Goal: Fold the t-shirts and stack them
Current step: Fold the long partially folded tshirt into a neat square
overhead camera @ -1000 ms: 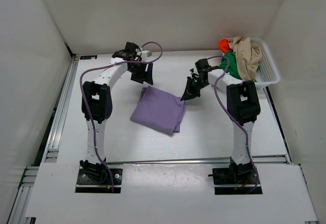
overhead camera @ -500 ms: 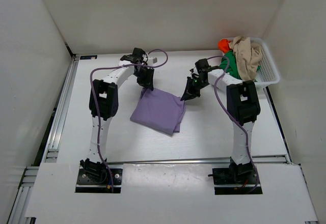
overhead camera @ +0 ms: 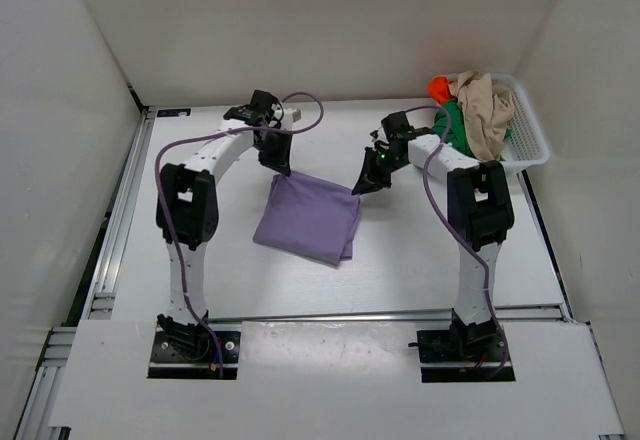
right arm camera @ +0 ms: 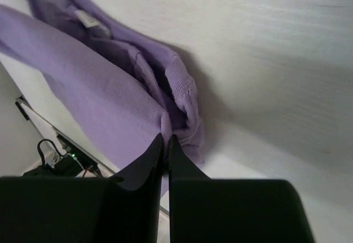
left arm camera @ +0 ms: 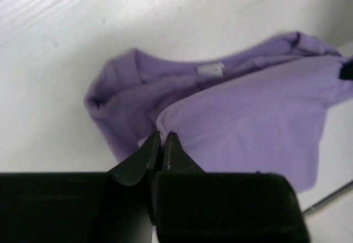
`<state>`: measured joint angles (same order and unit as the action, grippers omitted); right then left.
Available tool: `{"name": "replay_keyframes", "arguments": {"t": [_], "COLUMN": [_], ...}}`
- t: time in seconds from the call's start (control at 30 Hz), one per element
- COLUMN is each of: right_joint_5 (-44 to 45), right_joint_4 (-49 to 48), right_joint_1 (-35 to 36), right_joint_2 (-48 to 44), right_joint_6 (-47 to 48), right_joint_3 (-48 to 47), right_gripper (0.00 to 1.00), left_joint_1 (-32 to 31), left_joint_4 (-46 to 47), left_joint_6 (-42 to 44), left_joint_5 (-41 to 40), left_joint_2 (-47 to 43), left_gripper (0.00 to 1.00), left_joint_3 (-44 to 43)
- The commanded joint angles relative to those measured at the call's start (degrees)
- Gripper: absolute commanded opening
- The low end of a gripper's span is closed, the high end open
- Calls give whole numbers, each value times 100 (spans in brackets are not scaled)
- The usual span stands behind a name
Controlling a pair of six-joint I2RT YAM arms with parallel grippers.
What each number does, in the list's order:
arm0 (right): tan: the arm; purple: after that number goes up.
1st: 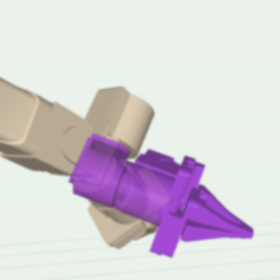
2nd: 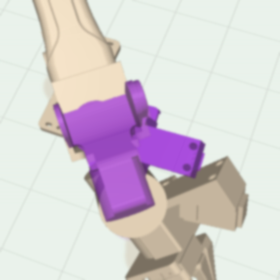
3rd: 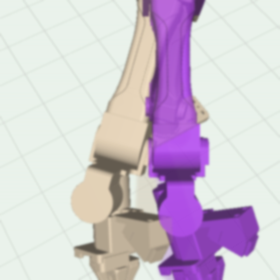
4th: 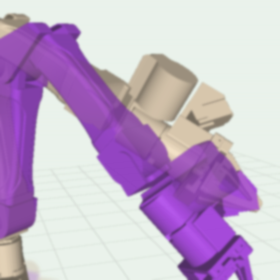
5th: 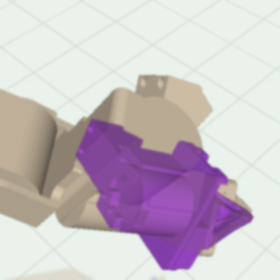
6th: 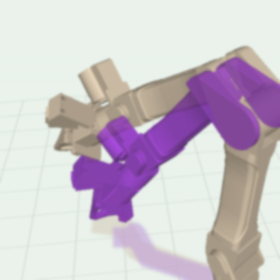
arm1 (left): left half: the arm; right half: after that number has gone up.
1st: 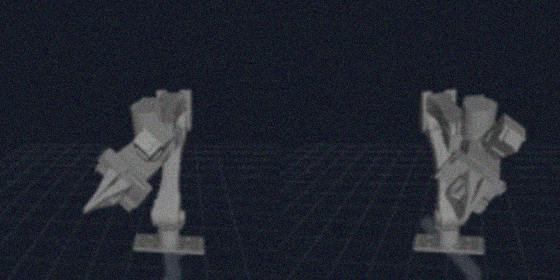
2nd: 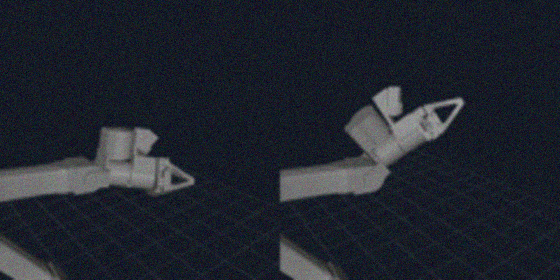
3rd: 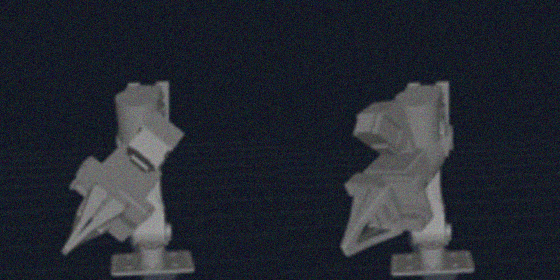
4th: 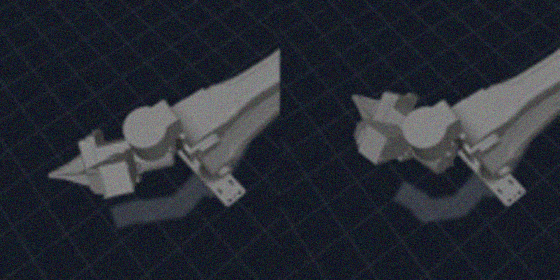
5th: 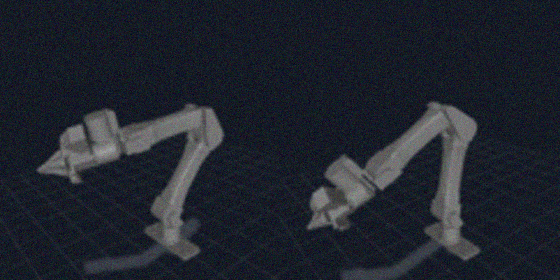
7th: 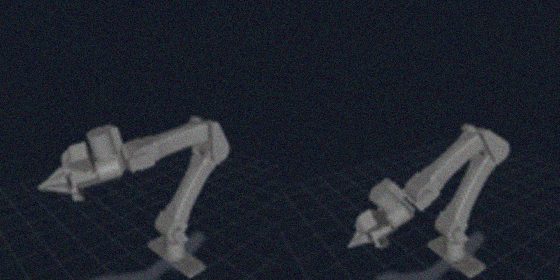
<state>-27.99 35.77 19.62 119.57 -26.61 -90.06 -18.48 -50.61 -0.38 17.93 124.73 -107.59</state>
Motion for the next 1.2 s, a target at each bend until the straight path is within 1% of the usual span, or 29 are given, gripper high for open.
{"name": "replay_keyframes", "arguments": {"t": [0.0, 0.1, 0.2, 0.23, 0.33, 0.4, 0.5, 0.57, 0.6, 0.7, 0.73, 0.8, 0.83, 0.9, 0.93, 1.0, 1.03, 1.07, 1.1, 1.13, 1.17], "right_joint_5": [-277, -347, -348, -348, -453, -506, -374, -374, -322, -269, -269, -155, -59, 231, 337, 574, 671, 881, 978, 1066, 1137], "right_joint_4": [-35, -35, -166, -219, -219, -219, -219, -219, -219, -219, -219, -219, -219, -219, -219, -167, -167, -167, -167, -167, -167], "right_joint_1": [226, 280, 280, 280, 280, 280, 280, 280, 280, 210, 209, 148, 96, 25, 25, 25, 25, 94, 199, 270, 419], "right_joint_2": [-470, -470, -470, -409, -120, 48, 356, 593, 672, 1076, 1147, 1270, 1271, 1158, 1078, 718, 569, 420, 140, 6, -99], "right_joint_6": [-63, -177, -318, -405, -459, -512, -573, -626, -626, -748, -749, -802, -802, -802, -802, -635, -635, -530, -390, -319, -266], "right_joint_3": [-47, -117, -249, -336, -652, -802, -969, -1119, -1197, -1381, -1452, -1680, -1760, -1822, -1892, -1788, -1691, -1447, -1322, -1190, -1076], "right_gripper": [0, 0, 0, 0, 0, 0, 0, 0, 3, 26, 42, 51, 54, 54, 54, 54, 52, 47, 43, 41, 32], "left_joint_1": [55, 55, 195, 196, 354, 503, 555, 608, 609, 723, 723, 776, 776, 776, 845, 899, 960, 1013, 1013, 1013, 1013], "left_joint_4": [-36, -194, -265, -265, -265, -213, -212, -55, -54, -2, -2, 51, 51, 104, 165, 165, 235, 236, 236, 236, 236], "left_joint_6": [38, 38, 38, 38, 38, 38, 38, 38, 38, 38, 38, 38, 38, 38, 38, 38, 38, 38, 38, 38, 38], "left_joint_5": [-211, -159, -97, -10, -88, -88, -175, -229, -307, -361, -361, -509, -606, -965, -1054, -1186, -1187, -1248, -1248, -1414, -1502], "left_joint_2": [-1116, -1302, -1425, -1486, -1486, -1338, -1057, -916, -767, -486, -432, -309, -309, -309, -309, -309, -309, -309, -309, -256, -256], "left_gripper": [10, 10, 10, 10, 10, 10, 10, 10, 10, 10, 10, 14, 14, 16, 18, 20, 22, 22, 23, 25, 41], "left_joint_3": [405, 590, 739, 740, 862, 863, 863, 731, 731, 546, 459, 397, 336, 283, 230, 230, 178, 125, 124, 46, 45]}}
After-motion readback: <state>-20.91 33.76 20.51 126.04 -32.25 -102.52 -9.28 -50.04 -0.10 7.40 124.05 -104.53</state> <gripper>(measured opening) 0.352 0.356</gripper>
